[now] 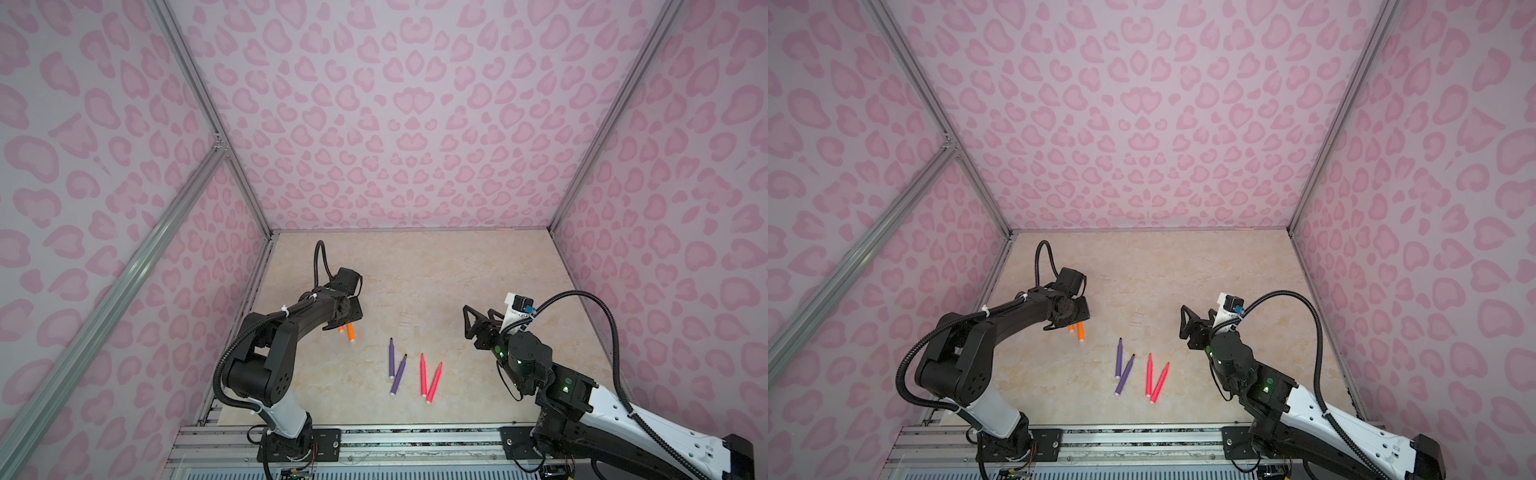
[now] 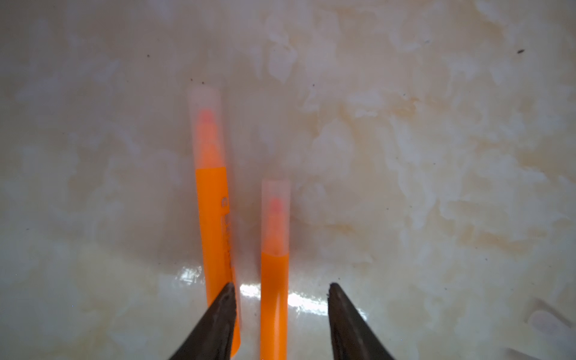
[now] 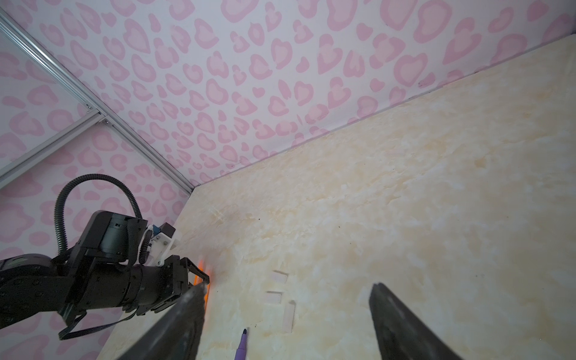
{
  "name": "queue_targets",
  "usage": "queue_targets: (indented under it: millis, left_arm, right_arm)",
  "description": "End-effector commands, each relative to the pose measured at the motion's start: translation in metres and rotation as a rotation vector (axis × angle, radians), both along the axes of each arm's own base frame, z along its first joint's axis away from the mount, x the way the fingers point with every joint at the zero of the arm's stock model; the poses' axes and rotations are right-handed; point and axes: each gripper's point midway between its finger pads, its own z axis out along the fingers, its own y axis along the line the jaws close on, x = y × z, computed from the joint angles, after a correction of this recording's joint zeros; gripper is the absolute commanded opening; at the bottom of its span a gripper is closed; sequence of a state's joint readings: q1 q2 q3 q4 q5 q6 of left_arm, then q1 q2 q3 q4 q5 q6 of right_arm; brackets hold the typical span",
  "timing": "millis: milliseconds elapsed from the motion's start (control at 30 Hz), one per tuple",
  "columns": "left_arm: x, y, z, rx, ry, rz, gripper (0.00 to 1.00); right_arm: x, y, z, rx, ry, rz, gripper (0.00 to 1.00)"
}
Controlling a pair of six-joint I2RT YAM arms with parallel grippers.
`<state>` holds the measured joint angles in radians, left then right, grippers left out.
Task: Insert pens into pen caps
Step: Place a pen at the middle-left of the table, then pick up the pen from the bottom-center of the table.
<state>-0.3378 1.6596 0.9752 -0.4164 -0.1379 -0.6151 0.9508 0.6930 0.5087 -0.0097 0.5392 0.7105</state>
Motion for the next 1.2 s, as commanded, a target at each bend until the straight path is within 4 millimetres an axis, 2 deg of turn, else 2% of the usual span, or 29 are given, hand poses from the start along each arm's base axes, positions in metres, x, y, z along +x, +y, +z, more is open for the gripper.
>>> queue_targets:
  millis: [0, 133, 200, 300, 400, 500, 733, 1167]
  left_arm:
    - [0.001, -0.008, 0.021, 0.014, -0.078, -0.046, 0.49]
    - [-0.007, -0.036, 0.056, 0.045, -0.195, -0.158, 0.48]
    - [-0.02, -0.056, 0.061, 0.011, -0.205, -0.234, 0.48]
    - [-0.044, -0.08, 0.05, -0.052, -0.166, -0.337, 0.47]
    - [-0.07, -0.09, 0.031, -0.106, -0.093, -0.376, 0.44]
    - [-0.09, -0.099, 0.027, -0.129, -0.065, -0.399, 0.44]
    - [-0.104, -0.11, 0.036, -0.106, -0.08, -0.419, 0.49]
    - [-0.105, -0.132, 0.009, -0.07, 0.002, -0.419, 0.42]
  right_arm:
    - [0.001, 0.001, 0.002, -0.007, -0.005, 0.003, 0.84]
    - [0.004, 0.0, -0.001, -0.015, 0.001, -0.006, 0.84]
    - [0.006, 0.001, -0.003, -0.022, 0.006, -0.009, 0.84]
    - [0.01, 0.002, -0.004, -0.029, 0.02, -0.01, 0.84]
    - [0.013, 0.003, -0.005, -0.03, 0.023, -0.014, 0.84]
    - [0.016, 0.003, -0.005, -0.037, 0.029, -0.017, 0.84]
    - [0.021, 0.006, -0.014, -0.046, 0.056, -0.012, 0.84]
    - [0.018, 0.007, -0.014, -0.031, 0.058, 0.005, 0.84]
